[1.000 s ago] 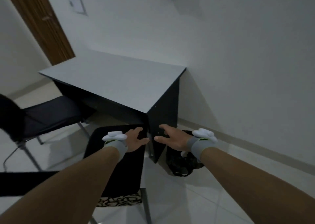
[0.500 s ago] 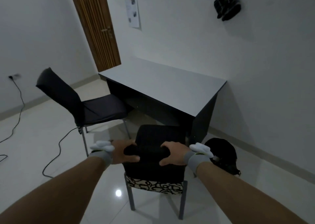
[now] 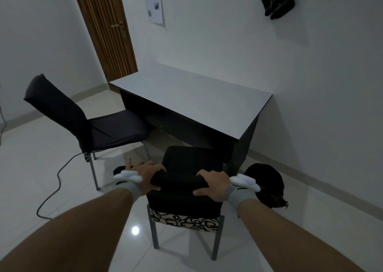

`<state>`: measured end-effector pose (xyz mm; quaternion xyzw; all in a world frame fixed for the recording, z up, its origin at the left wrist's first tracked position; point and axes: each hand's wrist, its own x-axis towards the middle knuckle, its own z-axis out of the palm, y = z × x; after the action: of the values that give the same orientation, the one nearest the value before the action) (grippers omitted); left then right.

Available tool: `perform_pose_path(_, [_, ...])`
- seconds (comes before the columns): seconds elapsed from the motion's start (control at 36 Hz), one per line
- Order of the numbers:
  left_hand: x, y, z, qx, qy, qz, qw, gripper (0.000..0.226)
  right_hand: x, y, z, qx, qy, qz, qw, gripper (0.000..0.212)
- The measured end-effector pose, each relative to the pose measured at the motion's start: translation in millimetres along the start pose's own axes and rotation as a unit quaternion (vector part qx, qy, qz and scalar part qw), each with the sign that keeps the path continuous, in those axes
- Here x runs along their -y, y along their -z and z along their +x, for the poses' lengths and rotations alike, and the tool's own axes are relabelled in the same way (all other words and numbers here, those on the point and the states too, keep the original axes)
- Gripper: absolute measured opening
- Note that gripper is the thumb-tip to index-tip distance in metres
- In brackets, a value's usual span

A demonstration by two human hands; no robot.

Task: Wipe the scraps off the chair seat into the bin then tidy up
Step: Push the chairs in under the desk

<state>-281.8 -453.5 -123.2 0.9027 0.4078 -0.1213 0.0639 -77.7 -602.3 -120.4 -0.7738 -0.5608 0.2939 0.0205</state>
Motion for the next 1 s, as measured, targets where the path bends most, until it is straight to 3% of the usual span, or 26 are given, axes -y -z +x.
perform_pose_path(0.17, [20,6,8,-0.003,-0.026,0.004,1.0,0.043,15,-1,13,0.004,-0.02,-0.004,1.0,0.061])
perform_pose_path(0.33, [27,18,13,0.053,-0.105,0.0,0.993,0.052,29,11,4,0.043,-0.04,0.011,0.998,0.059])
perform_pose_path(0.53, [50,24,24,0.031,-0.212,0.041,0.976,0.052,65,24,-7,0.027,-0.081,0.026,0.996,0.048])
perform_pose_path(0.69, [92,34,33,0.053,-0.222,0.034,0.973,0.045,105,14,7,-0.013,-0.093,0.037,0.995,0.045])
perform_pose_path(1.0, [140,40,73,0.049,-0.234,0.042,0.97,0.049,141,4,49,-0.009,-0.136,0.022,0.99,0.051])
